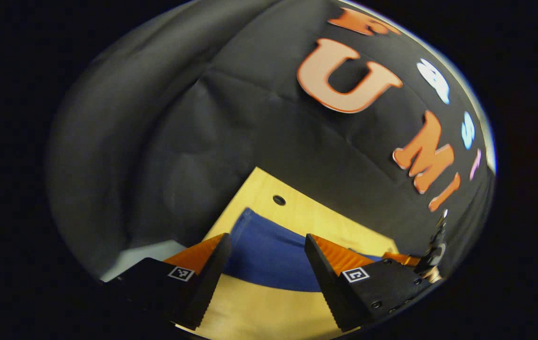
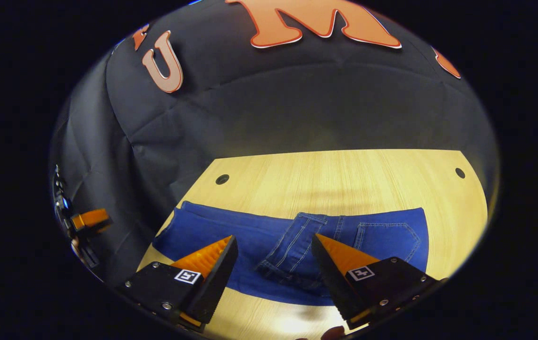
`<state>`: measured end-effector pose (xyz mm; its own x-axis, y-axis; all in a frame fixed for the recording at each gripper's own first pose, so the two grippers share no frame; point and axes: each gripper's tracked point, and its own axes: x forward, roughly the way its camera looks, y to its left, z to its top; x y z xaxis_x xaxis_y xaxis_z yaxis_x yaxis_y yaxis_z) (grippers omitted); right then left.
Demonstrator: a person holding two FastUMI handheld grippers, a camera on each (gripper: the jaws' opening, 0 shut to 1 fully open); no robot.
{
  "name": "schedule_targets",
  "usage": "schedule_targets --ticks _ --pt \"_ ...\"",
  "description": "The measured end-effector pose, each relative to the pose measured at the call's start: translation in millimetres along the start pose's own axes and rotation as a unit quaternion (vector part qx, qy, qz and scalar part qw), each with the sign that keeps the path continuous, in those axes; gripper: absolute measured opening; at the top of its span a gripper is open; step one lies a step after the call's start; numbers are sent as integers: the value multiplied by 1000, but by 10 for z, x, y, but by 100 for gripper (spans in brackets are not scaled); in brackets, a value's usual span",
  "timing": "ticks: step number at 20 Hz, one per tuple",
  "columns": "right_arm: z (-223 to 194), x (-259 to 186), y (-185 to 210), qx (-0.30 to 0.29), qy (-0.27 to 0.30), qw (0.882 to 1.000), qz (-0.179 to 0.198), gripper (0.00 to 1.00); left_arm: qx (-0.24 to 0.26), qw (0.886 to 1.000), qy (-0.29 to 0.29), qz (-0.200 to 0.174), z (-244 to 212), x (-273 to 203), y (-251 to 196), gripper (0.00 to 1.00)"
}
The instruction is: Grasp the waist and the cuffs of the jeans and fold them to make the two legs overlap; first hold the waist and fold one-third of the jeans toward the cuffs, then hold the cuffs and fold the remaining one-third in the same direction to finish folding.
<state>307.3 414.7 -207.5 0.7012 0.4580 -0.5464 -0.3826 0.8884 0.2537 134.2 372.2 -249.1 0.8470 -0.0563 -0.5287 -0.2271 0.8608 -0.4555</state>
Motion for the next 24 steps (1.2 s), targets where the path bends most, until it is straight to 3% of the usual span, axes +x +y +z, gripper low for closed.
schedule_targets --ticks 2,3,6,11,15,24 --pt "-37 -42 40 3 8 1000 9 98 -91 996 12 7 -234 84 167 98" --pt "-64 -70 42 3 13 1000 10 98 -119 992 22 27 -351 103 303 97" --pt "-142 -115 -29 1 22 1000 4 97 -160 985 48 50 -691 241 578 98" --pt "-210 -171 -144 12 34 999 -7 97 -185 977 64 87 -860 576 902 98" --pt "-171 -217 -327 24 29 999 -24 97 -206 972 74 87 -961 903 913 98" --pt "-91 -286 -539 48 21 998 -40 97 -203 975 42 77 -758 1531 691 98"
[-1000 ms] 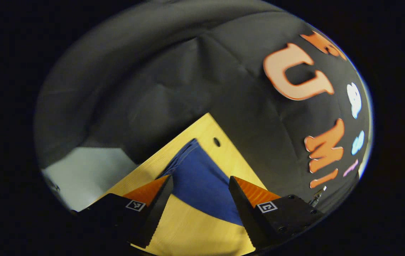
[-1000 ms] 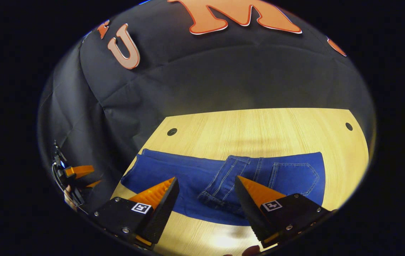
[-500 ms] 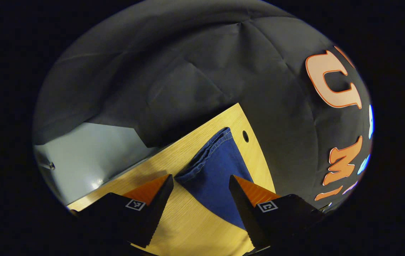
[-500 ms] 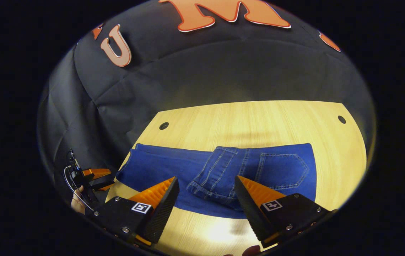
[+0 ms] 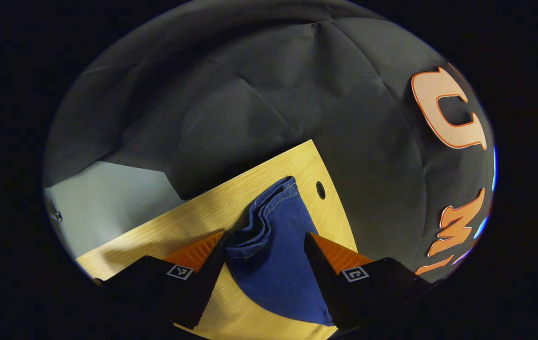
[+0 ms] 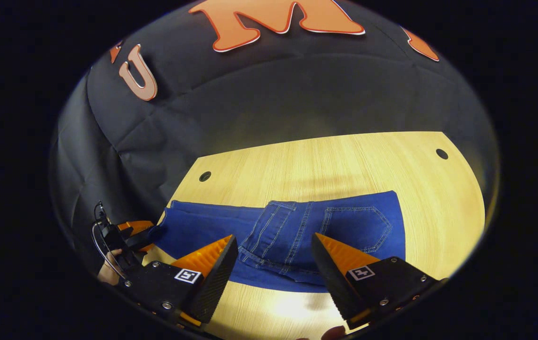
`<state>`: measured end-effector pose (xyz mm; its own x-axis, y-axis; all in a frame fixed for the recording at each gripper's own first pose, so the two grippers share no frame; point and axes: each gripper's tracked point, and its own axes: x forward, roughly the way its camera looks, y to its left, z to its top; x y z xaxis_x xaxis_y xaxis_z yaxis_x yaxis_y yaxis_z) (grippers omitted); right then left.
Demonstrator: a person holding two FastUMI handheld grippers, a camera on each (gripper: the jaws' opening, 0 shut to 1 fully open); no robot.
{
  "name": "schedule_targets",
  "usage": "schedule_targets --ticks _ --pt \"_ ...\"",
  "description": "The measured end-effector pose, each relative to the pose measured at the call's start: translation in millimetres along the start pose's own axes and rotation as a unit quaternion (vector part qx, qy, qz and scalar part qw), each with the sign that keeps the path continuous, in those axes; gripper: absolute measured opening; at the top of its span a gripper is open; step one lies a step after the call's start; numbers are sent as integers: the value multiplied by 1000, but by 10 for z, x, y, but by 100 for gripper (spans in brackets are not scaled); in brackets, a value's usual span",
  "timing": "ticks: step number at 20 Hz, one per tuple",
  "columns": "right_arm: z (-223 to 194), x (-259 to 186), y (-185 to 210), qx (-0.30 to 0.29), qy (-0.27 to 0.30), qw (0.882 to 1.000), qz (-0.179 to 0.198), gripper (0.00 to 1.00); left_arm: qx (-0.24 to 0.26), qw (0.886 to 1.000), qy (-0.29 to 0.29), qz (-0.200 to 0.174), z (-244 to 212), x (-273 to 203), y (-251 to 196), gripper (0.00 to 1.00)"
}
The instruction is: Grasp the waist and the cuffs of the jeans and fold them to make the two legs overlap; first hold the waist and fold one-third of the jeans toward the cuffs, then hold the cuffs and fold the remaining one-third in the same direction to finish folding.
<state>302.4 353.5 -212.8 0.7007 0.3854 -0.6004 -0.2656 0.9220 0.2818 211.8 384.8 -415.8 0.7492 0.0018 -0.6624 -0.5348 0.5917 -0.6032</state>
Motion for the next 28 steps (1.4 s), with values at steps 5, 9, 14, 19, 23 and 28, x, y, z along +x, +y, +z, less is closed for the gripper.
schedule_targets --ticks 5,9,14,19,23,28 --pt "7 -43 -122 9 -3 1000 -9 98 -7 999 37 -5 -162 321 -224 71" --pt "20 -58 -258 18 -9 1000 -24 98 9 998 51 19 -173 310 -202 35" --pt "62 -105 -378 26 -21 999 -28 98 71 997 19 10 -88 142 -499 14" --pt "134 -242 -538 40 -43 998 -24 98 197 980 5 -2 -233 -99 -1162 14" --pt "216 -460 -790 47 -69 996 -30 97 299 954 -15 -20 -469 -333 -1970 13" --pt "290 -800 -1182 51 -99 993 -40 97 405 912 -43 -52 -923 -674 -2912 13"
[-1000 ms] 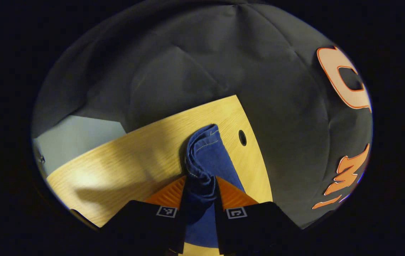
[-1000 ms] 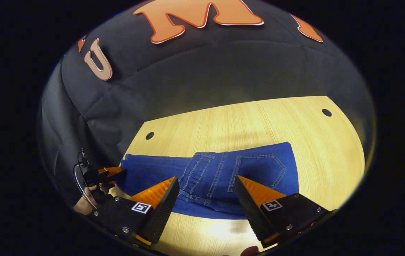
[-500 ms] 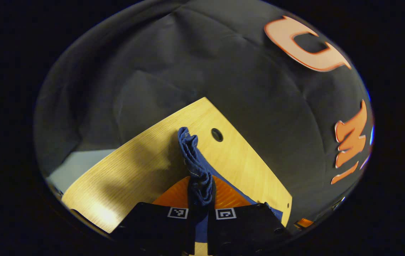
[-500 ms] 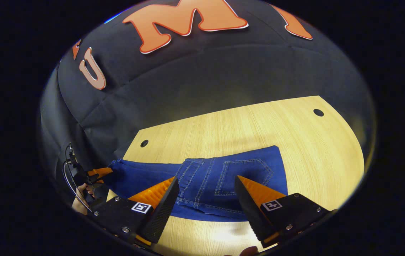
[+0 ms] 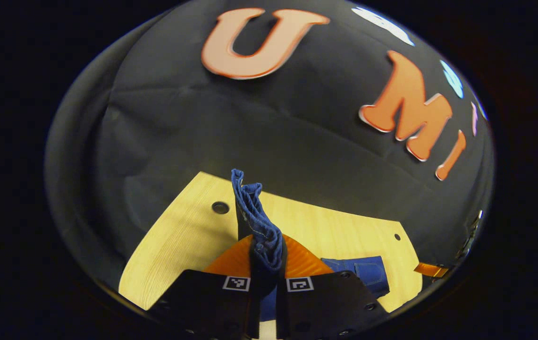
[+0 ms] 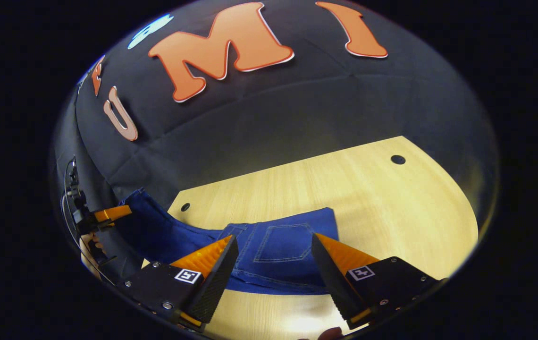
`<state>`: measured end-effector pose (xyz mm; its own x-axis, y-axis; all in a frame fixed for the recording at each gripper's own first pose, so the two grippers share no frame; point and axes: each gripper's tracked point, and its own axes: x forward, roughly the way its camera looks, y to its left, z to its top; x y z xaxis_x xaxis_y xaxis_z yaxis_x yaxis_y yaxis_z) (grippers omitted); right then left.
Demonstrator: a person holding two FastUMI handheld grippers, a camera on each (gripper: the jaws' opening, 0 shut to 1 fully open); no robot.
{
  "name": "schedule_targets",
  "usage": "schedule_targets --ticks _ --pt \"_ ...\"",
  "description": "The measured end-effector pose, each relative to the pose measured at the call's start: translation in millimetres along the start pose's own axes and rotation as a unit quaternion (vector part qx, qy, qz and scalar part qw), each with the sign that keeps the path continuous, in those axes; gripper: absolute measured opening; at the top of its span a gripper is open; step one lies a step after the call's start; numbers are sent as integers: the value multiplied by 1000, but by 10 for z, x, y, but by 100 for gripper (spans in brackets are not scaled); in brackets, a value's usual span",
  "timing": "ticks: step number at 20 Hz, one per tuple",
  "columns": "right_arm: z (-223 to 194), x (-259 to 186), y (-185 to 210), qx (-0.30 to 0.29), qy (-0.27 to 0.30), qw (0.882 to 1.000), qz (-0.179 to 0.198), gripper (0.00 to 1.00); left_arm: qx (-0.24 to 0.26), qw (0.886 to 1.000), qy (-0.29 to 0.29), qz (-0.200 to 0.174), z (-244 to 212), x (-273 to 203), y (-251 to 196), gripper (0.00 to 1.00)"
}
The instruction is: Grasp the waist and the cuffs of the jeans and fold them to make the two legs overlap; first hold the waist and fold one-third of the jeans toward the cuffs, then hold the cuffs and fold the remaining one-third in the same direction to finish folding.
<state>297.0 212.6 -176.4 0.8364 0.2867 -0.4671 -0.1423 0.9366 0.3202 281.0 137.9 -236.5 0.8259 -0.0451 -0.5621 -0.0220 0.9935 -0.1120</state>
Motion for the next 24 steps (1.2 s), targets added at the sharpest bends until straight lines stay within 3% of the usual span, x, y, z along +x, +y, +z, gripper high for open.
schedule_targets --ticks 6,11,17,24 --pt "173 -423 -586 8 -26 1000 -12 97 71 997 -12 -40 106 -135 -1319 13" --pt "276 -690 -1121 20 -40 999 -23 97 75 993 15 -89 -185 -35 -2530 13" --pt "128 -842 -1704 41 -35 998 -39 97 98 986 73 -112 -872 345 -3514 13" --pt "-136 -872 -2127 54 -16 997 -53 97 169 970 152 -83 -2140 915 -4005 14"
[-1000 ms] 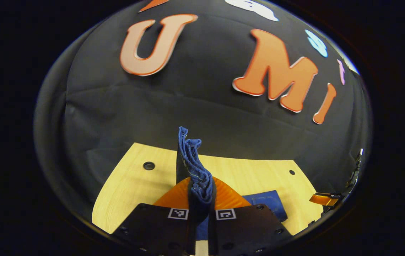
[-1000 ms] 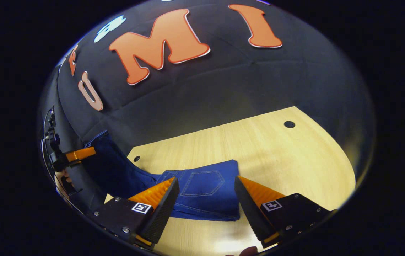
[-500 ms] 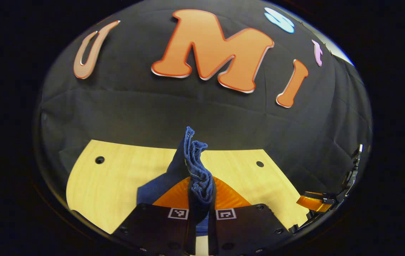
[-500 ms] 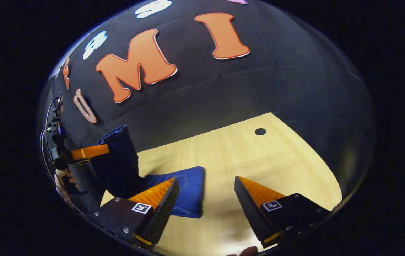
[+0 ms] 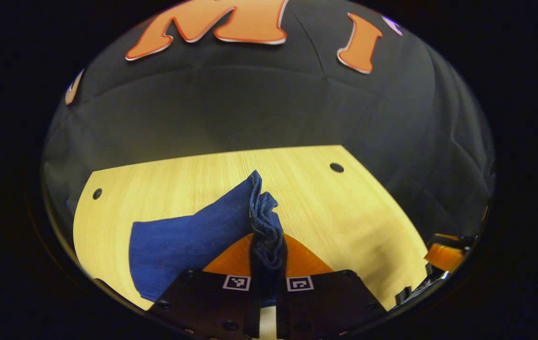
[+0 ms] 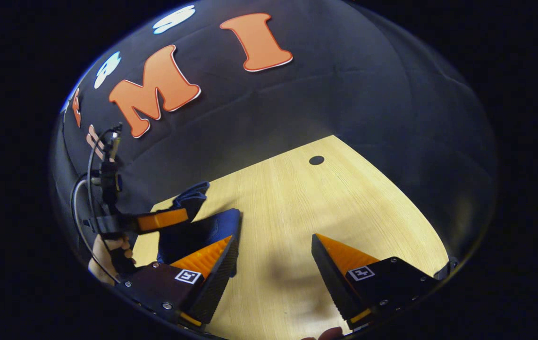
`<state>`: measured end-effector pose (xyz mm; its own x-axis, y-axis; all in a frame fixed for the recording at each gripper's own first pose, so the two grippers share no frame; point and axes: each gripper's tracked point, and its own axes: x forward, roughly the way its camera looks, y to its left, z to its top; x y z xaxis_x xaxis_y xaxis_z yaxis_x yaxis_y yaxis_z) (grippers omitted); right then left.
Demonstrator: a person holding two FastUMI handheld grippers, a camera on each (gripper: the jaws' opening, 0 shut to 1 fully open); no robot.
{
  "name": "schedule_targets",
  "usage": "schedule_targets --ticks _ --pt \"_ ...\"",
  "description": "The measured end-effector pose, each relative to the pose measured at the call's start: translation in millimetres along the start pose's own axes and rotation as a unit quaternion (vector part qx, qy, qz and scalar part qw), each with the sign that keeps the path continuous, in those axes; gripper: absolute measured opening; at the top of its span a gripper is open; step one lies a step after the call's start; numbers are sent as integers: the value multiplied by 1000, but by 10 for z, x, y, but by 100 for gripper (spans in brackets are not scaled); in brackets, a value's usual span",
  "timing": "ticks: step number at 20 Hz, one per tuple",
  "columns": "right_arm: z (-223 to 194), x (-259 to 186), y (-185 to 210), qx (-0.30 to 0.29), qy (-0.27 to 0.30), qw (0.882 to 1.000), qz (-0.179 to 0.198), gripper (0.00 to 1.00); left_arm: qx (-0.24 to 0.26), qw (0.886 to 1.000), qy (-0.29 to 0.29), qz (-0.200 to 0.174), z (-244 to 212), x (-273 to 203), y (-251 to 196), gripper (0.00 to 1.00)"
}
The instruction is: Grasp the waist and the cuffs of the jeans and fold them to make the two legs overlap; first hold the waist and fold one-third of the jeans toward the cuffs, then hold the cuffs and fold the remaining one-third in the same direction to finish folding.
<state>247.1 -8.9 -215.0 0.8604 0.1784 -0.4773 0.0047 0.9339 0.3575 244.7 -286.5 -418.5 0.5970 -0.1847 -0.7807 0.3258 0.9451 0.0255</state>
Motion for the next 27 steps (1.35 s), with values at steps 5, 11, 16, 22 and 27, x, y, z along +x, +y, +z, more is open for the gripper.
schedule_targets --ticks 5,11,16,22,27 --pt "-87 -11 -150 -6 10 1000 -7 97 7 999 29 15 -363 363 -133 16" --pt "-101 18 -110 -9 13 1000 3 97 -12 1000 -9 -23 -205 220 -357 100" --pt "67 -22 110 -27 -1 999 19 97 -1 996 -92 -15 213 -392 -238 98" --pt "761 -211 698 -86 -76 993 36 97 4 977 -209 40 905 -1590 380 98" --pt "1234 -543 1332 -135 -161 976 51 97 8 940 -326 102 1310 -2711 915 95"
